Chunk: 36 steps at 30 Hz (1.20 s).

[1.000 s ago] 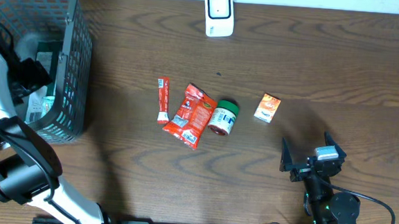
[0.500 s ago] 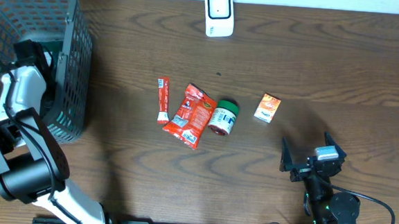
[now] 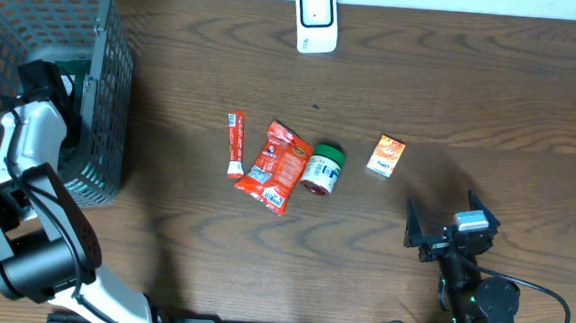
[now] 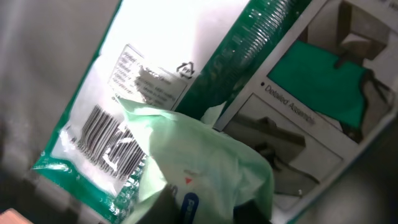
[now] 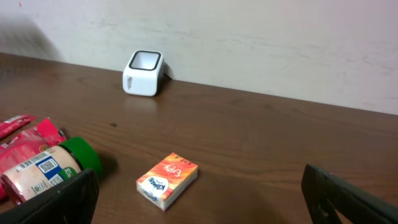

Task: Scan the item barcode
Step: 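Carry the wipes pack with the left gripper and set it above the jar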

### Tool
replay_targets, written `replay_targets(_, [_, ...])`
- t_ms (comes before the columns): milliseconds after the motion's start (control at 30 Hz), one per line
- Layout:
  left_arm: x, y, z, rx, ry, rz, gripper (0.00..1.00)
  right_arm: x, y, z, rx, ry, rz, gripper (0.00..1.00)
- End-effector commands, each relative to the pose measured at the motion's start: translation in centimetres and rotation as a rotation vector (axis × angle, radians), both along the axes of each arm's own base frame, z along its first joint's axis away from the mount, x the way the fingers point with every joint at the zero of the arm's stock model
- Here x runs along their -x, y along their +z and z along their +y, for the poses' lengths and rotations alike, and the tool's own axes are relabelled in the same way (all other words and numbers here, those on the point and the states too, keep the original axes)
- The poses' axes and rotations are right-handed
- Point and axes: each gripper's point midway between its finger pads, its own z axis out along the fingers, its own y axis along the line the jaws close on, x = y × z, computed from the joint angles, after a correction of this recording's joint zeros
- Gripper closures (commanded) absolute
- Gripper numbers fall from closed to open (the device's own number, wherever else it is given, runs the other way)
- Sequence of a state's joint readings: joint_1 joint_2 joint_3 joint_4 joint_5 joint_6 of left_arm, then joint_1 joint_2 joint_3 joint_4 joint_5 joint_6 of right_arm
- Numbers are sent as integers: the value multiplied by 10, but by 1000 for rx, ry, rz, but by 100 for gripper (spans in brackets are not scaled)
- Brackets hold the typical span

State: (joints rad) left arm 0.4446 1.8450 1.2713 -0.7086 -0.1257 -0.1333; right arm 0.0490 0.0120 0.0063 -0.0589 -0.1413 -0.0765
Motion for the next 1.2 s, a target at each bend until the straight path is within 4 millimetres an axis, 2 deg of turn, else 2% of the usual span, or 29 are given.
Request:
replay_targets(0, [-3,31,-4,0,17,-100,93,0,0,-3,-8,-13,2,1])
replay_targets(33, [-4,42,-4,-14,20,-131,92,0,0,-3,-8,-13,2,1])
replay_targets(233, [-7,151,-2,-156,23,-438,92,0,0,-3,-8,-13,2,1])
replay_targets(300, [-3,196,-4,-216,20,-567,93,0,0,-3,-8,-13,2,1])
replay_targets(367, [3,226,-8,-252,14,-656,93,0,0,-3,-8,-13,2,1])
replay_targets(400, [7,248,-18,-248,-13,-735,93,0,0,-3,-8,-13,2,1])
replay_targets(467, [9,279,-42,-196,-93,-864,92,0,0,-3,-8,-13,2,1])
replay_targets(500, [11,289,-51,-175,-117,-904,93,0,0,-3,-8,-13,2,1])
replay_targets(533, [17,307,-67,-128,-145,-977,93,0,0,-3,-8,-13,2,1])
replay_targets(600, [22,323,-83,-80,-180,-1041,93,0,0,-3,-8,-13,2,1])
replay_targets(733, [27,344,-130,118,-314,-1151,93,0,0,-3,-8,-13,2,1])
replay_targets(767, [28,347,-148,206,-383,-1167,93,0,0,-3,-8,-13,2,1])
replay_targets(800, [30,349,-180,370,-511,-1174,93,0,0,-3,-8,-13,2,1])
replay_targets(833, [32,348,-203,496,-600,-1164,93,0,0,-3,-8,-13,2,1])
replay_targets(867, [33,347,-216,582,-653,-1149,93,0,0,-3,-8,-13,2,1])
replay_targets(1000, [27,326,-260,874,-774,-1031,93,0,0,-3,-8,-13,2,1])
replay_targets(1067, [19,308,-284,1013,-820,-939,93,0,0,-3,-8,-13,2,1])
replay_targets(1167, [7,281,-310,1119,-862,-828,93,0,0,-3,-8,-13,2,1])
